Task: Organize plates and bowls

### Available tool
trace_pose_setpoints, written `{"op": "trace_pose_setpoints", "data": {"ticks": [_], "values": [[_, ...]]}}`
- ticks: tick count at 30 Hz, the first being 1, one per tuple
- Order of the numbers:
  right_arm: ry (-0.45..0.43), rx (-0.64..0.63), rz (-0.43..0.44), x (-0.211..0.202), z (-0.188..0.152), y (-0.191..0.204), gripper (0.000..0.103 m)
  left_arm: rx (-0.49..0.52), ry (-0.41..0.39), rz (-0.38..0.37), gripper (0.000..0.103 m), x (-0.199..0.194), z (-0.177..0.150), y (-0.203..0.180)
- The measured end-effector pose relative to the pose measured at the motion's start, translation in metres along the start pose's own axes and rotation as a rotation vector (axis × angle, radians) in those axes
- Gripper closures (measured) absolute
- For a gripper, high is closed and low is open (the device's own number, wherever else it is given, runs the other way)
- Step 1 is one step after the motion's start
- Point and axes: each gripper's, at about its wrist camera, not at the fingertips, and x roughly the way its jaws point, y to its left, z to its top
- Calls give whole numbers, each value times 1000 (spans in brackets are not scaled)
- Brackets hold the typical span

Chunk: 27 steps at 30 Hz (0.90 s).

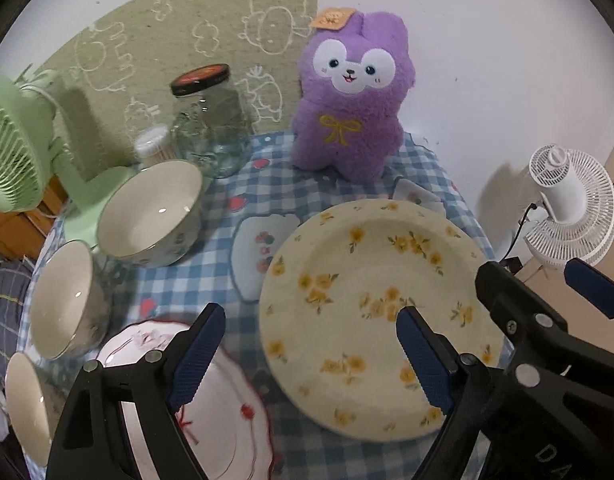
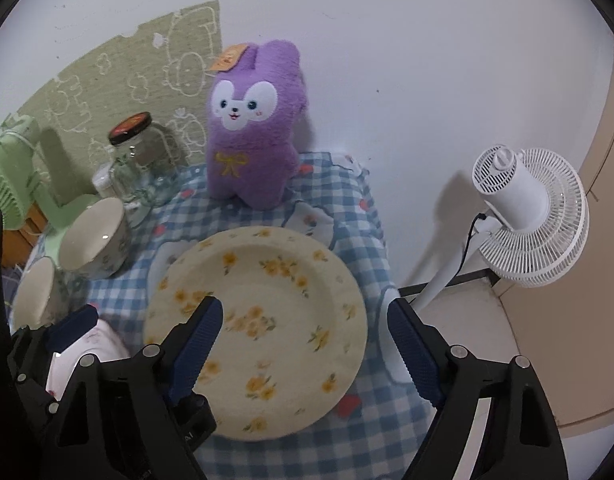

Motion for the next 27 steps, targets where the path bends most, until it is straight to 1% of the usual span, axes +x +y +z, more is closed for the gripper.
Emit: {"op": "trace_pose_setpoints", "data": {"ticks": [2,7,10,12,14,18,23,27], "values": [[9,16,-1,9,2,-6,17,6,7,0,18,9,4,-4],[27,36,-1,27,6,-16,17,23,6,20,18,25,12,-8],[42,27,-9,39,7,-17,17,24,39,24,18,38,14,-5],[57,21,-3,47,6,-16,21,27,66,22,20,47,14,-2],[72,20,1,54,4,-16,24,19,81,31,25,53,13,2],[92,21,-2,64,0,-16,25,24,105,22,28,65,9,6],[112,13,-8,74,-4,-14,25,30,134,25,41,72,7,6],[151,12,-12,83,-8,-15,31,-15,136,14,47,73,9,13]]}}
